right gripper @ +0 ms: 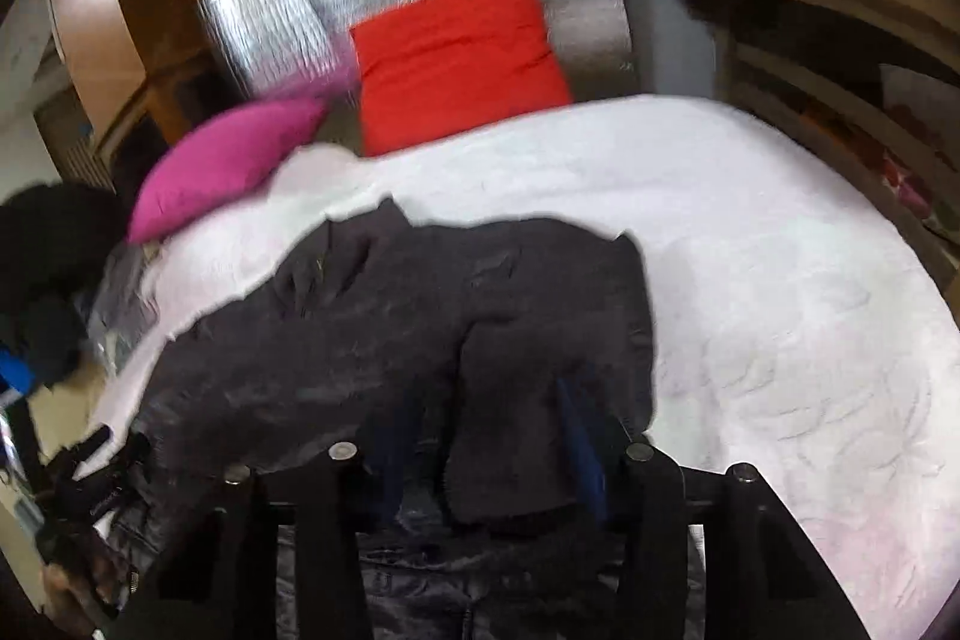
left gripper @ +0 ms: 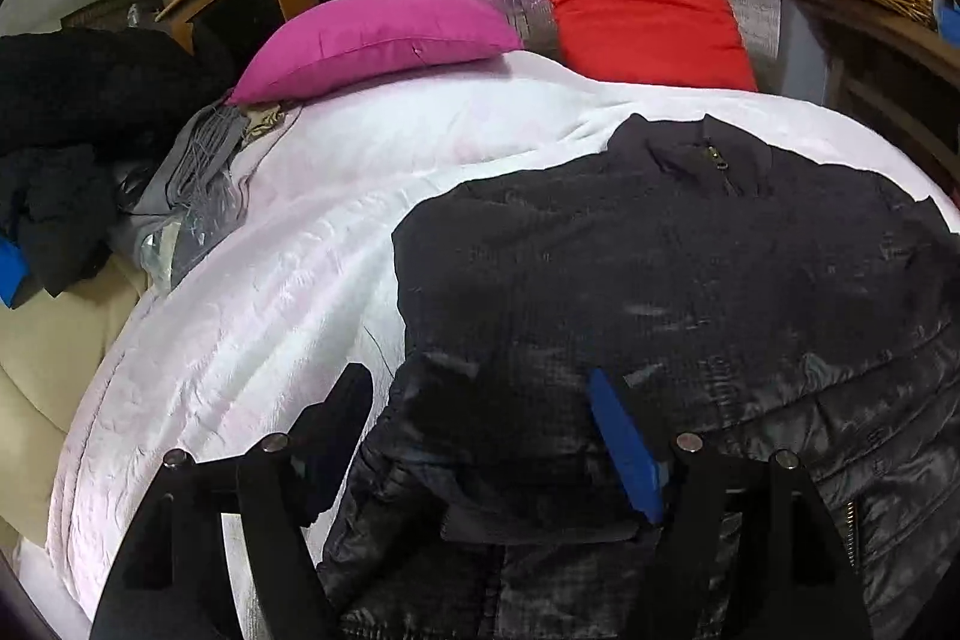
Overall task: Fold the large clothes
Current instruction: 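Grasp the jacket side edge with the right gripper and fold it inward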
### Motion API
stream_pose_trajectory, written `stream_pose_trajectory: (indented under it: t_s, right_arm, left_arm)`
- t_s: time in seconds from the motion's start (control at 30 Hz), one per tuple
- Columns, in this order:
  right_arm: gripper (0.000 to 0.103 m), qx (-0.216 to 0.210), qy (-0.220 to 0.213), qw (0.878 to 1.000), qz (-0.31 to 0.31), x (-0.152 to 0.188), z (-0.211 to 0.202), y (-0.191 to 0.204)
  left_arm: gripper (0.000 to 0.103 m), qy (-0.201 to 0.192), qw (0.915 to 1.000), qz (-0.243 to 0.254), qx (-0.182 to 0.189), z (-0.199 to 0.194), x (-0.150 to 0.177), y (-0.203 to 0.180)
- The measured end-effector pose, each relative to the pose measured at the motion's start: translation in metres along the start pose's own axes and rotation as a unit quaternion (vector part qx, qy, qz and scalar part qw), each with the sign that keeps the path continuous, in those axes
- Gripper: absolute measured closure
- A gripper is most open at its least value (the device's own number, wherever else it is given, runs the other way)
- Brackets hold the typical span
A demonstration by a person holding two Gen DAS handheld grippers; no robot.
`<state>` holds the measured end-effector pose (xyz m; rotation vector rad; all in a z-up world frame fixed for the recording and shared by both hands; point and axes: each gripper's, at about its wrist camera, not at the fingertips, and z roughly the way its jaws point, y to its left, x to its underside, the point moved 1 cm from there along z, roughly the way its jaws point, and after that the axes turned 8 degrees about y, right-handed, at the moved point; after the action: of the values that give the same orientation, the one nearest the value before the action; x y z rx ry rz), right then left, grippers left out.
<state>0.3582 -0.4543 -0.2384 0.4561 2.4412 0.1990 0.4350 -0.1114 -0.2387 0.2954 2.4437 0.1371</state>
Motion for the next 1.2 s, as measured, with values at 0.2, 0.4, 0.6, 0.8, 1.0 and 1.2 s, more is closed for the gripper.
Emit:
stream_pose_trajectory:
  t_s: [0.2, 0.4, 0.6, 0.8, 1.0, 1.2]
  right_arm:
    - [0.056, 0.018, 0.058, 0.998, 0.015, 0.008, 0.032, -0.012]
    - [0.056, -0.024, 0.022, 0.999, 0.007, 0.003, 0.007, 0.001]
    - [0.056, -0.036, 0.046, 0.998, -0.039, 0.005, 0.031, 0.036]
    - [0.056, -0.013, 0.07, 0.995, -0.067, 0.013, 0.046, 0.044]
    - [0.056, -0.04, 0.027, 0.998, -0.038, 0.008, 0.011, 0.031]
    - [0.054, 0.014, 0.056, 0.998, 0.017, 0.004, 0.042, 0.0]
  left_arm:
    - [0.027, 0.0, 1.0, 0.006, 0.001, 0.003, 0.003, 0.001]
    - [0.027, 0.0, 1.0, 0.008, 0.003, 0.004, 0.004, 0.002]
    - [0.027, 0.003, 1.0, 0.006, 0.006, 0.005, 0.004, 0.002]
    - [0.027, 0.004, 1.0, 0.005, 0.006, 0.006, 0.004, 0.003]
    - [0.027, 0.005, 1.0, 0.004, 0.006, 0.006, 0.004, 0.003]
    - [0.027, 0.011, 0.9999, 0.009, 0.007, 0.009, 0.004, 0.002]
